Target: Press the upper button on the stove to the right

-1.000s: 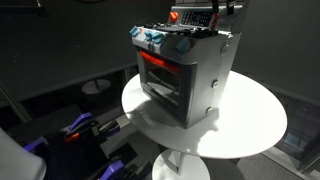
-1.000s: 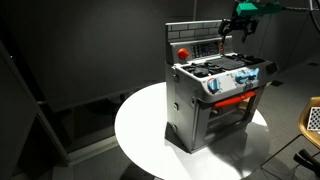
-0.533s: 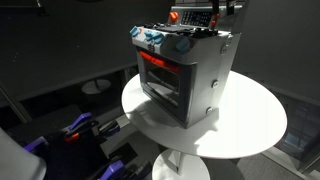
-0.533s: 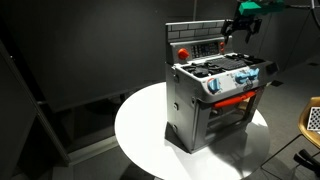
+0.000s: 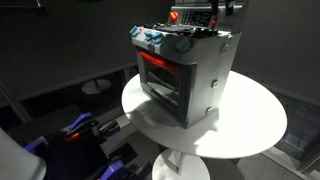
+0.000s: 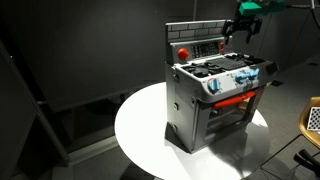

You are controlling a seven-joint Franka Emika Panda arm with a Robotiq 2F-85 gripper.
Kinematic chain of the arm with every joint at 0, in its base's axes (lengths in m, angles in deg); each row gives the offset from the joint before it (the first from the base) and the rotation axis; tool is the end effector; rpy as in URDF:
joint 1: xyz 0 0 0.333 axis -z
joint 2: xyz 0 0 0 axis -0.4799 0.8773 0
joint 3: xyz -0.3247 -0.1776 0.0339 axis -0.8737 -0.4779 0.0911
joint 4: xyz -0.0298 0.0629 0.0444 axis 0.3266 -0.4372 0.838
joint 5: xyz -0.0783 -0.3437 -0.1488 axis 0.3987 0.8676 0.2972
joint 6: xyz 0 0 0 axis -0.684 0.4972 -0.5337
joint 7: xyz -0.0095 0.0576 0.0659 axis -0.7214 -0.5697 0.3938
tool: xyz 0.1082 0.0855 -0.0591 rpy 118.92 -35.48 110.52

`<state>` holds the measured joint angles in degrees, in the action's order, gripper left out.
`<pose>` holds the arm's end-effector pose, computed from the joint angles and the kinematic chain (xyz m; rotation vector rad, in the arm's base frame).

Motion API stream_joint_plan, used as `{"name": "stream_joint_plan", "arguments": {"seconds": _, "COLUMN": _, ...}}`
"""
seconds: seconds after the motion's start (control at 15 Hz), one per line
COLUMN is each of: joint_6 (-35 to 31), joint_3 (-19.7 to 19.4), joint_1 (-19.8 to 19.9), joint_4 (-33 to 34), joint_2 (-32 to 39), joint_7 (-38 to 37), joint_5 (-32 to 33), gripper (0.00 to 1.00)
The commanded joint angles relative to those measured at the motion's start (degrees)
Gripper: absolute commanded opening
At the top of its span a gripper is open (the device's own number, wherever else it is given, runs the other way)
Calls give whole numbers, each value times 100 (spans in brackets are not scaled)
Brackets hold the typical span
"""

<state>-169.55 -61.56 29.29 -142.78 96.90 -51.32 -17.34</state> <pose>0.6433 -0.0659 0.4808 2.8552 -0.9316 0.2956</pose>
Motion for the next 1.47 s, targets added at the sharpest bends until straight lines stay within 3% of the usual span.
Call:
{"name": "stream_joint_plan", "arguments": {"seconds": 0.0, "joint_6": 71, "joint_3": -29, "joint_1": -43, "joint_4": 119, "joint_2": 32, "joint_7": 11, "joint_5": -83, "gripper": 100}}
{"name": "stream_joint_plan", "arguments": {"seconds": 1.4, "joint_6": -118, "joint_3": -53, "joint_1": -57, "joint_4": 449, "joint_2": 355, "joint_7": 50, "joint_5": -112, "gripper": 100}}
